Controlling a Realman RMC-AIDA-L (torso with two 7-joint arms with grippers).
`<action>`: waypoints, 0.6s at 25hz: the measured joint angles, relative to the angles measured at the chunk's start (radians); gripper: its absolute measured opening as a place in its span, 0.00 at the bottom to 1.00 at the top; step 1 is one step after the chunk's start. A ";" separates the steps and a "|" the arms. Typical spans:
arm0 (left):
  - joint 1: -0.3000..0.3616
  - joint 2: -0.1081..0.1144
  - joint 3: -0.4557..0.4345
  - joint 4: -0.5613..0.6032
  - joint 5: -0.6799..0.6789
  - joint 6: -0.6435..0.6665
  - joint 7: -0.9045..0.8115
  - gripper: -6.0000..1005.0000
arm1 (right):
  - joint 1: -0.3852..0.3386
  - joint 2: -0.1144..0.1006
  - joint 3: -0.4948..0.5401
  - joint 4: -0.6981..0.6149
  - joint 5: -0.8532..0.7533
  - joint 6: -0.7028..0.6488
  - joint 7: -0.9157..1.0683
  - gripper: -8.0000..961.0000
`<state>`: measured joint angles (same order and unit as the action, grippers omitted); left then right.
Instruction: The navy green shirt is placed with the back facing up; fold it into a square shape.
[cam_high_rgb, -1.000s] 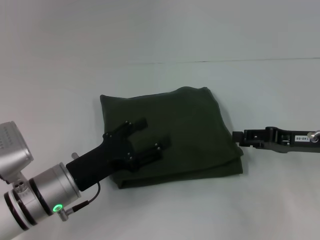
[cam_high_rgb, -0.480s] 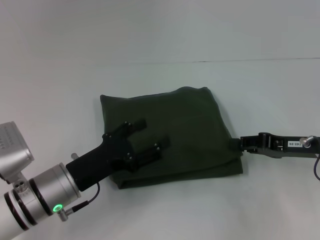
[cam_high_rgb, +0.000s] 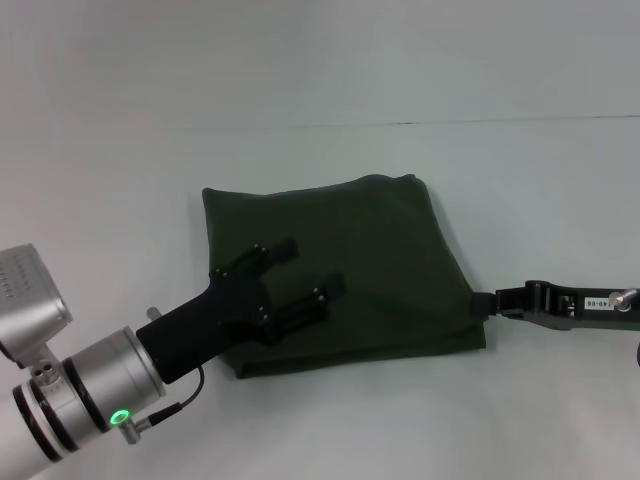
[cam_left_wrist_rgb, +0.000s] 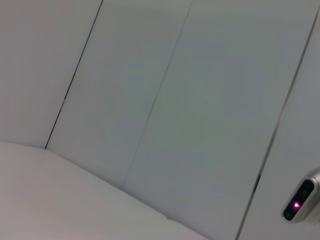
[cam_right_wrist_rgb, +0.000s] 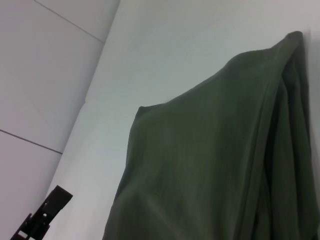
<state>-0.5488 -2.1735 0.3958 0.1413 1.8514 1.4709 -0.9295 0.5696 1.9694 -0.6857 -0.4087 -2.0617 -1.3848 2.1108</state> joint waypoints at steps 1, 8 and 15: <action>0.000 0.000 0.000 0.000 0.000 0.000 0.000 0.90 | -0.002 0.000 0.000 0.000 0.000 0.000 0.000 0.04; 0.000 0.000 0.002 -0.007 0.000 0.000 0.000 0.90 | -0.009 0.000 0.000 -0.001 0.000 0.005 -0.001 0.05; -0.004 0.002 0.000 -0.001 -0.010 -0.005 0.000 0.90 | -0.032 -0.013 0.050 -0.011 0.005 0.000 -0.039 0.12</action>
<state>-0.5529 -2.1712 0.3962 0.1402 1.8412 1.4656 -0.9295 0.5379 1.9559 -0.6353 -0.4201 -2.0562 -1.3850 2.0716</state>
